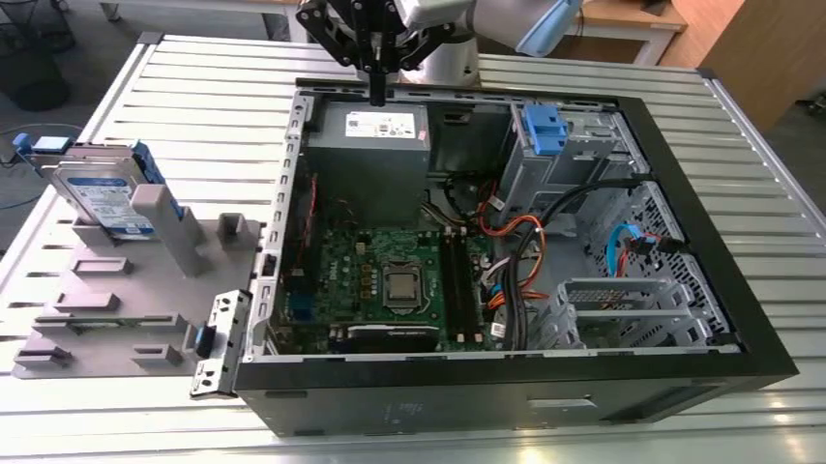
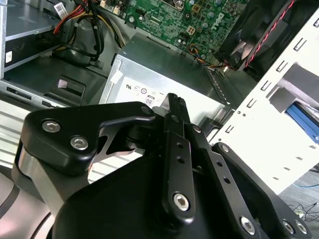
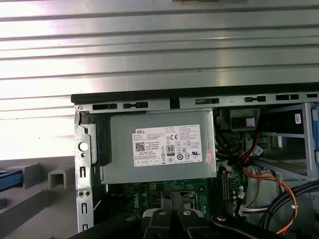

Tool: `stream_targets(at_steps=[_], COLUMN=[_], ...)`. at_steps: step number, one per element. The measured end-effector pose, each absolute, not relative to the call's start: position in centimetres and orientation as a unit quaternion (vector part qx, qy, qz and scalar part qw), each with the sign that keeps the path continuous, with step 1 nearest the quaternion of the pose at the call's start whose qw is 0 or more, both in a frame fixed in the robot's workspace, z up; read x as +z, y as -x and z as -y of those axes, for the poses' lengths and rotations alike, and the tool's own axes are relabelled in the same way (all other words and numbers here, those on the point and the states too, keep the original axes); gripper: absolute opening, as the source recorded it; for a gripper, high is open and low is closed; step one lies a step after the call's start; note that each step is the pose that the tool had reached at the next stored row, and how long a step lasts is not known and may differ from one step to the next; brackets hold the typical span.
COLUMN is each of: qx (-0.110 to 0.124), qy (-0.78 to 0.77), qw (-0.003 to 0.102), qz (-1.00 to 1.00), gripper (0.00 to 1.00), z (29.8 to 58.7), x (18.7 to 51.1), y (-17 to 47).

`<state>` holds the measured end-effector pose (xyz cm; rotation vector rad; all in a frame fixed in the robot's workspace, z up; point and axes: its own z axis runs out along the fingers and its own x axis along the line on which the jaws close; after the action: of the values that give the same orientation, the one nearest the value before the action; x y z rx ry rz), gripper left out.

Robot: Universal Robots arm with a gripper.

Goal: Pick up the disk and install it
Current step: 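Reach for the disk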

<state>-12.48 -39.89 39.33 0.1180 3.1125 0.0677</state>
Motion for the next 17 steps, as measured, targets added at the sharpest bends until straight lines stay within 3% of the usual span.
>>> stream_targets(at_steps=[17], qx=[0.022], qy=[-0.038], qw=[0.013], qz=[-0.999], gripper=[0.11], z=[39.89], x=[39.33], y=[13.03])
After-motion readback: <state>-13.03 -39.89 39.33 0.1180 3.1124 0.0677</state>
